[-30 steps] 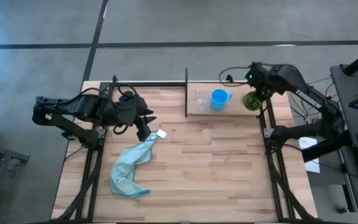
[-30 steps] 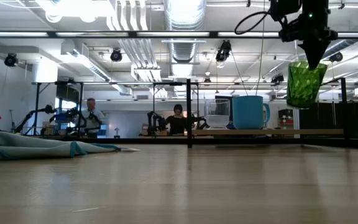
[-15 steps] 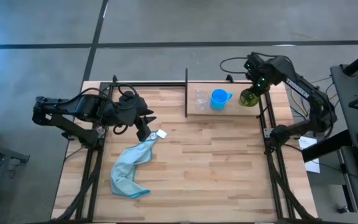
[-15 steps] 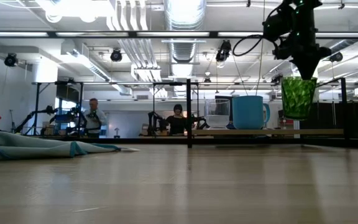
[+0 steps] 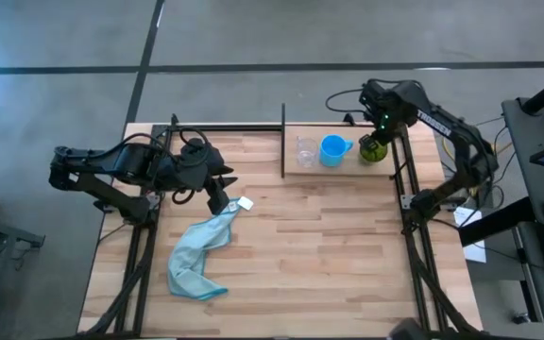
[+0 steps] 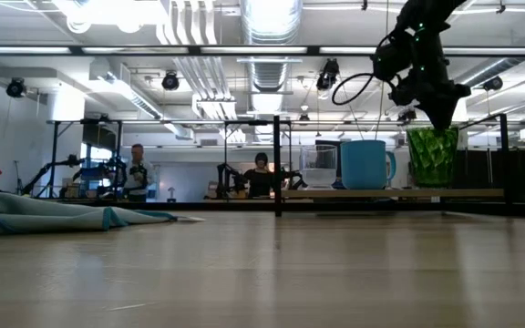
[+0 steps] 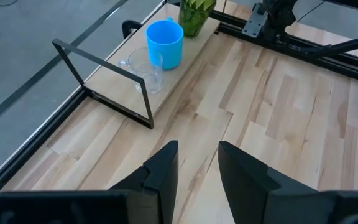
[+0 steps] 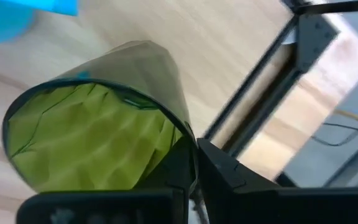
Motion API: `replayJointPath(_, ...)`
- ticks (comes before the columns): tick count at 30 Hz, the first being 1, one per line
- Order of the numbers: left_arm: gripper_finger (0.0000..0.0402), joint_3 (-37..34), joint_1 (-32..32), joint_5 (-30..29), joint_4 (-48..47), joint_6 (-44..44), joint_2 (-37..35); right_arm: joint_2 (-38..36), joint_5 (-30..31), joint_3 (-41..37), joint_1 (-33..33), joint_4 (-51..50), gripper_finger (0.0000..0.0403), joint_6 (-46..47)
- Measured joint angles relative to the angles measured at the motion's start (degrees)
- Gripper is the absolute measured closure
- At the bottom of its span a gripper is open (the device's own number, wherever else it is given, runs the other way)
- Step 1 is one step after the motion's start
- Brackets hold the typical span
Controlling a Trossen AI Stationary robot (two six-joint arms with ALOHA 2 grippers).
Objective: Stack small to large cups/mugs on shelf
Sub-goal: Put the green cup on the shelf, then return to Home Position
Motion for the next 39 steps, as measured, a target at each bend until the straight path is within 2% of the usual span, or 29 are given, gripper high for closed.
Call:
replayJointPath(2,0.0301,0.00,0.00,0.02,0.00,0.00,0.00,0.52,1.59,0.00,0.04,-0.03,0.0375,-0.83)
replayJointPath(19,0.0301,0.00,0.00,0.02,-0.02,0.05,0.00,0.45,1.37,1.08,0.01,1.03,0.0304,-3.14)
replayJointPath(25,0.0301,0.00,0.00,0.01,-0.01,-0.23,0.00,0.45,1.34,5.78,0.01,0.23,0.0304,-3.23)
replayJointPath(30,0.0301,0.00,0.00,0.00,0.00,-0.26,0.00,0.45,0.80,13.84,0.06,-6.13,0.0315,-0.54)
replayJointPath(33,0.0301,0.00,0.00,0.00,0.03,-0.26,0.00,-0.50,-2.27,18.56,0.17,-6.75,0.0323,3.73)
replayJointPath(37,0.0301,0.11,0.00,0.00,2.00,-0.27,0.02,-3.96,-13.96,23.31,0.31,-6.53,0.0330,5.56)
replayJointPath(39,0.0301,0.11,0.00,-0.01,3.42,0.54,0.02,-5.59,-15.40,24.51,0.36,-6.60,0.0332,5.33)
